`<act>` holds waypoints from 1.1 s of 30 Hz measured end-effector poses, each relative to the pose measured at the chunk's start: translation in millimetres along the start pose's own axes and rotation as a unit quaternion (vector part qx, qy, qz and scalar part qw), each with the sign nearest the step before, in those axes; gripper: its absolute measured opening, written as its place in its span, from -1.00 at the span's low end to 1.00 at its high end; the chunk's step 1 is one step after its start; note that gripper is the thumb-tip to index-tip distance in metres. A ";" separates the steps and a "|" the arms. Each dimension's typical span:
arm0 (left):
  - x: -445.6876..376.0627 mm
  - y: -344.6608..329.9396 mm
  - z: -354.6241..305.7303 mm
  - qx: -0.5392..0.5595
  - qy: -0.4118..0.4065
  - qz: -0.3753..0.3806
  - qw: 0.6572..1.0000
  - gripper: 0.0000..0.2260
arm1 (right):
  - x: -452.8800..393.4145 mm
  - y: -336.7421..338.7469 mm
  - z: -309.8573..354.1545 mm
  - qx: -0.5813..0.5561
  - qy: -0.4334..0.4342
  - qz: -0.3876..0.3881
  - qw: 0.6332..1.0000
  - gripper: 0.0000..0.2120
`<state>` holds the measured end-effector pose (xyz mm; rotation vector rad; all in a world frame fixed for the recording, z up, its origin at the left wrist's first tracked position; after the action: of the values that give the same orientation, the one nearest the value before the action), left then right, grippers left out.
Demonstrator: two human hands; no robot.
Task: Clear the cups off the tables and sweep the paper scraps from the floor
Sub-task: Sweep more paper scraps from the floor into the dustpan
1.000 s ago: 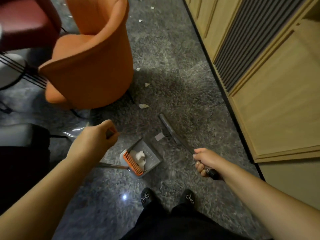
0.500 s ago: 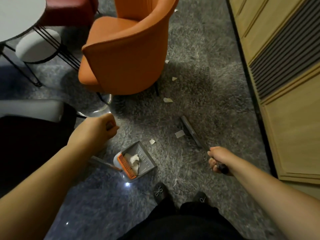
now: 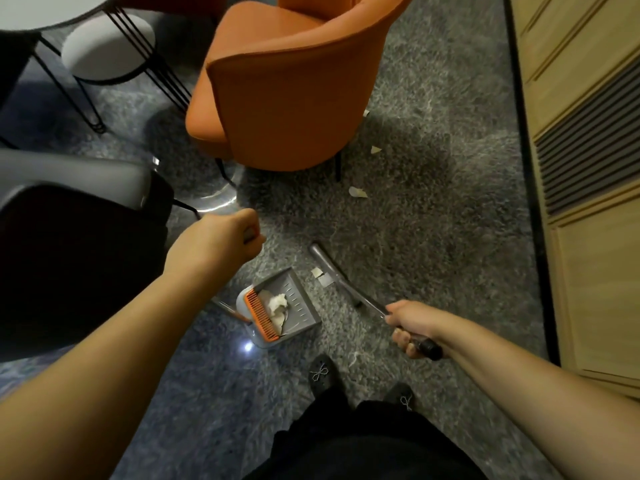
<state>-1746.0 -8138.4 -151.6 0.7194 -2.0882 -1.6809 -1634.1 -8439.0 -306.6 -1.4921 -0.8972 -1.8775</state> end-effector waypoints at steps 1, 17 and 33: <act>1.1 -0.4 1.1 -0.001 0.001 0.000 1.000 -0.83 | 1.3 -7.9 -0.6 0.016 -0.002 0.010 1.000 -0.84; 17.3 10.9 14.3 0.059 0.036 -0.029 0.997 -0.84 | 41.2 -21.7 12.1 -0.014 0.051 0.017 0.998 -0.73; -57.5 12.0 -48.0 0.128 0.029 -0.084 0.988 -0.85 | 52.2 76.1 72.3 -0.126 0.098 -0.059 0.985 -0.63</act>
<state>-1674.2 -8140.1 -127.2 1.0380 -2.2813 -1.4659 -1543.3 -8429.7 -233.1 -1.3888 -0.6897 -2.2493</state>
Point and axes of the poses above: each hand's wrist, its own x-axis away from the middle knuckle, its own y-axis out of the back of the hand, z = x × y, the point moved 5 cm from there along -x, towards the middle knuckle, and after that the axes turned 10 degrees about -z, right-handed, at the moved point
